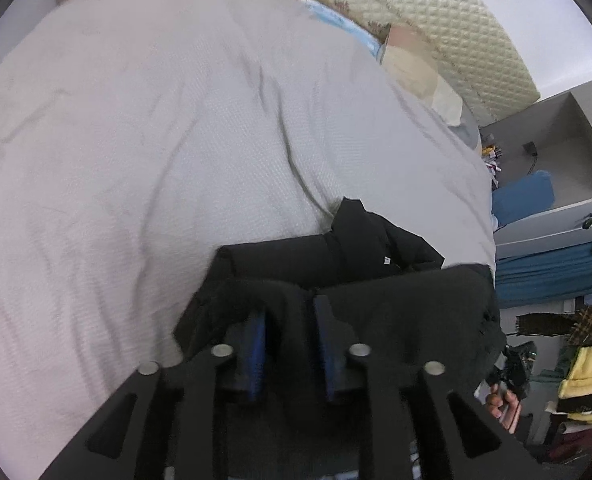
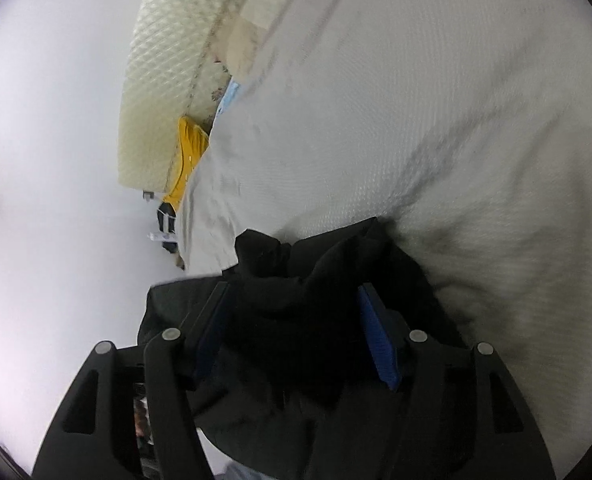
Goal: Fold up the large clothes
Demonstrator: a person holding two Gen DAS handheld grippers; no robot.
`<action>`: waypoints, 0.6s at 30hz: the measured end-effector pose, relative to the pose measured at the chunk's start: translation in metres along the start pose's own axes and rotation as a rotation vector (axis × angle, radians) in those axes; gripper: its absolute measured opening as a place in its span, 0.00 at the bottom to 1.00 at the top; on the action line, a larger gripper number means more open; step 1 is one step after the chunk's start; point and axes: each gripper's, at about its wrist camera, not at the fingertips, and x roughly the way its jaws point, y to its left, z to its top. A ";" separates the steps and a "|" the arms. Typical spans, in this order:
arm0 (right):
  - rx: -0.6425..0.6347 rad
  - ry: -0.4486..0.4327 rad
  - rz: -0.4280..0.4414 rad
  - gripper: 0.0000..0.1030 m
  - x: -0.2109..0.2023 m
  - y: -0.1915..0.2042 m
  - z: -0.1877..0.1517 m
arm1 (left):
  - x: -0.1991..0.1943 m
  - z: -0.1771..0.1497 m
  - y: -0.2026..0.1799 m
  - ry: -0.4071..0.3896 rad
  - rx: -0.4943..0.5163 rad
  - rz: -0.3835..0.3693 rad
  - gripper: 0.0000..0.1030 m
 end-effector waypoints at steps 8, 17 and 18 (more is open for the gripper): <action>-0.341 -0.112 -0.157 0.64 -0.038 0.086 -0.045 | -0.073 -0.047 -0.024 -0.233 0.171 0.033 0.64; -0.711 -0.162 -0.239 0.79 0.050 0.141 -0.133 | 0.021 -0.114 -0.113 -0.303 0.412 0.005 0.64; -0.726 -0.147 -0.257 0.79 0.065 0.140 -0.138 | 0.039 -0.115 -0.121 -0.302 0.427 0.024 0.64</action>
